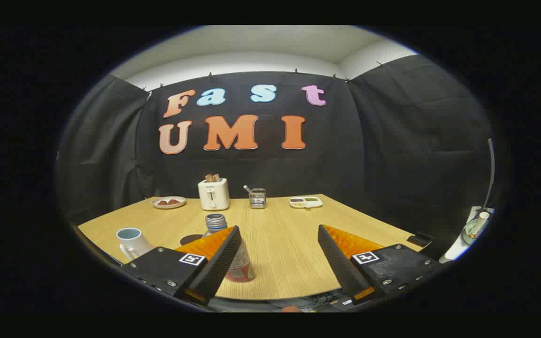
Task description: Take the bottle from table, then pour the juice into the cup, finally place the bottle on the coaster
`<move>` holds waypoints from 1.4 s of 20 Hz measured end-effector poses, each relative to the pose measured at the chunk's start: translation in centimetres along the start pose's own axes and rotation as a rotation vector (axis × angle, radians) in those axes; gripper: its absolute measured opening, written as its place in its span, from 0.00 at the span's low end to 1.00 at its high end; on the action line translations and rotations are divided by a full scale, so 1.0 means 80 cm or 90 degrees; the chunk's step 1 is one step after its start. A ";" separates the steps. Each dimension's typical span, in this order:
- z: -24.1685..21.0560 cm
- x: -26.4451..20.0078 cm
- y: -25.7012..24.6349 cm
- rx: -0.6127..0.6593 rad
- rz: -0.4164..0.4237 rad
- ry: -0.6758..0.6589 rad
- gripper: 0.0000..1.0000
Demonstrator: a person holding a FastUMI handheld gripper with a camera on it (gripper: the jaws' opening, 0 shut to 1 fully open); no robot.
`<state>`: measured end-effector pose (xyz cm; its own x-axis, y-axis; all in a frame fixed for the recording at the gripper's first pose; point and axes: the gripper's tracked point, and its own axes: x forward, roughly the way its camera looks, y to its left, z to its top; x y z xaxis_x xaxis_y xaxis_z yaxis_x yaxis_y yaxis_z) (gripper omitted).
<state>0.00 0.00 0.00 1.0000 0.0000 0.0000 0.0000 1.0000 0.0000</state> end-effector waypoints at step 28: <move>-0.020 -0.015 0.082 -0.043 0.097 0.028 0.98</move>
<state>-1.18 6.55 -1.60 0.9874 0.1503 -0.0493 -0.1533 0.9861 -0.0634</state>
